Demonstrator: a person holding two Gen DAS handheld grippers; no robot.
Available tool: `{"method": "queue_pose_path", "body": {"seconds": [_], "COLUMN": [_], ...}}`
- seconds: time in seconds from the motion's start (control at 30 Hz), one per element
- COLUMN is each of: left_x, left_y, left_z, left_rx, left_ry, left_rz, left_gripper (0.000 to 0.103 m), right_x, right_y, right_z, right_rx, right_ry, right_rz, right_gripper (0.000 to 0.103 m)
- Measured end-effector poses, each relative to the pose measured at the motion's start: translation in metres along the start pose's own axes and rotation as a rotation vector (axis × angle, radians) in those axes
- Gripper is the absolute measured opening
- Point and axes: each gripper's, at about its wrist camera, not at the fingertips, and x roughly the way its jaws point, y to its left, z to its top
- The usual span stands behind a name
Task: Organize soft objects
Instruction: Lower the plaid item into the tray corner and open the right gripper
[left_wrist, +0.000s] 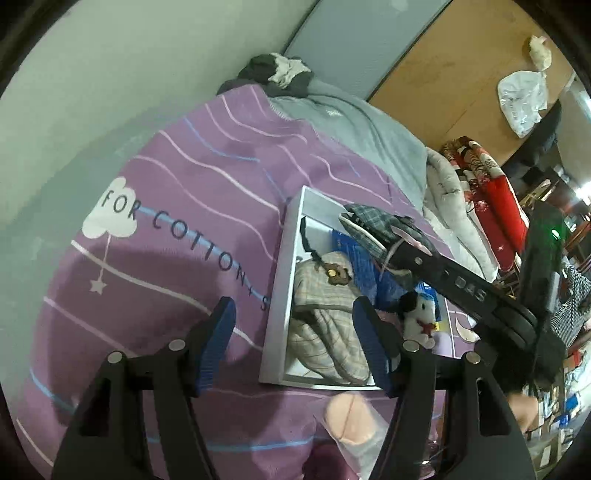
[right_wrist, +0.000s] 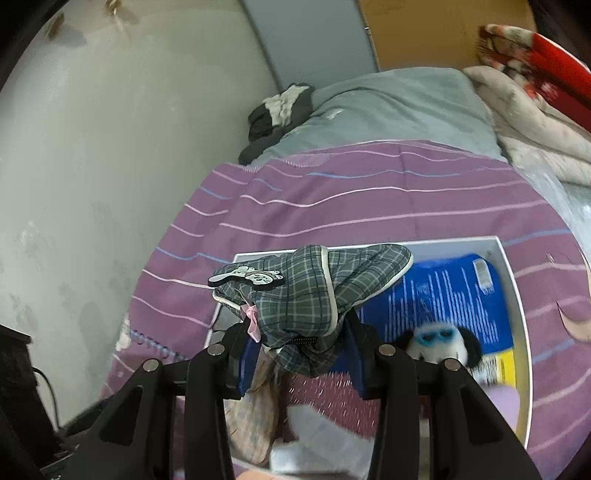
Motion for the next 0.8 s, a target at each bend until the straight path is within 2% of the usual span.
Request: {"method": "queue_pose_path", "body": {"seconds": [0.2, 0.27, 0.53, 0.73, 0.8], "left_x": [0.005, 0.005, 0.005, 0.011, 0.014], "left_y": [-0.005, -0.007, -0.008, -0.011, -0.014], "left_z": [-0.003, -0.002, -0.003, -0.005, -0.006], "left_rx": [0.041, 0.052, 0.052, 0.066, 0.084], "left_ry": [0.011, 0.011, 0.016, 0.028, 0.036], "left_rz": [0.026, 0.031, 0.039, 0.050, 0.059], "left_gripper": [0.066, 0.066, 0.066, 0.066, 0.066], "right_x": [0.037, 0.043, 0.068, 0.063, 0.050], "right_y": [0.005, 0.009, 0.015, 0.011, 0.010], "right_z": [0.007, 0.006, 0.010, 0.003, 0.002], "right_rx": [-0.035, -0.037, -0.038, 0.009, 0.034], "right_ry": [0.104, 0.113, 0.148, 0.161, 0.139], "right_rz": [-0.010, 0.004, -0.025, -0.021, -0.001], "right_gripper": [0.040, 0.040, 0.040, 0.050, 0.059]}}
